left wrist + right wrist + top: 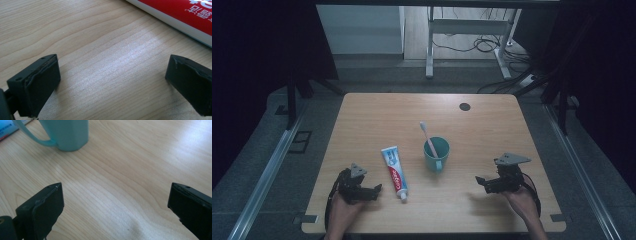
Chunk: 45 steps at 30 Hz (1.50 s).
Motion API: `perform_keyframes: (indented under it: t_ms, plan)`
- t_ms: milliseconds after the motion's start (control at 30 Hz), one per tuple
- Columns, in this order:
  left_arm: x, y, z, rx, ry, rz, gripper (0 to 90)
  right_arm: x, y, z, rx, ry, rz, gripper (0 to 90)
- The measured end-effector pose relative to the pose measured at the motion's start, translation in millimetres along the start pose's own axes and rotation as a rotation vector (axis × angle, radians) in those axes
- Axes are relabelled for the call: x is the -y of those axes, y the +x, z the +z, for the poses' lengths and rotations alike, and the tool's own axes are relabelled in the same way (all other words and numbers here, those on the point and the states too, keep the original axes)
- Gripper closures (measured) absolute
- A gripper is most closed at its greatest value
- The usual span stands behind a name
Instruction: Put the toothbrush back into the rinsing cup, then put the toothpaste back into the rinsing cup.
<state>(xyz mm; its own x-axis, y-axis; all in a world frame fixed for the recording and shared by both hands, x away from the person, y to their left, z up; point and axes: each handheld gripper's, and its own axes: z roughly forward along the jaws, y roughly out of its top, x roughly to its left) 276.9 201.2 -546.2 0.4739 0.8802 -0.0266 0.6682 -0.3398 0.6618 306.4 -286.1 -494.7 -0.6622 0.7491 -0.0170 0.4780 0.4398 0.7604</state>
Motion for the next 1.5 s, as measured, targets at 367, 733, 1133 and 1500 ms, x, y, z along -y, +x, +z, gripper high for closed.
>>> perform_keyframes:
  t_ms: [367, 733, 1133, 1500]
  plan:
    - [0.0, -0.1, 0.0, -0.001, 0.0, 0.0, 0.0, 24.7, 0.3, 8.9, -0.025, 0.008, 0.038, 1.7]
    - [-0.1, 0.0, -0.1, 0.001, 0.0, 0.001, 0.0, 37.9, -0.4, 11.4, -0.015, 0.033, 0.037, 1.9]
    - [-5.1, -0.6, -6.8, 0.007, -0.013, 0.007, 5.8, 46.4, -4.0, 13.0, -0.008, 0.062, 0.05, 2.4]
    - [-11.2, -4.5, -13.5, 0.018, -0.041, 0.011, 12.5, 49.6, -3.0, 15.8, 0.013, 0.077, 0.041, 2.9]
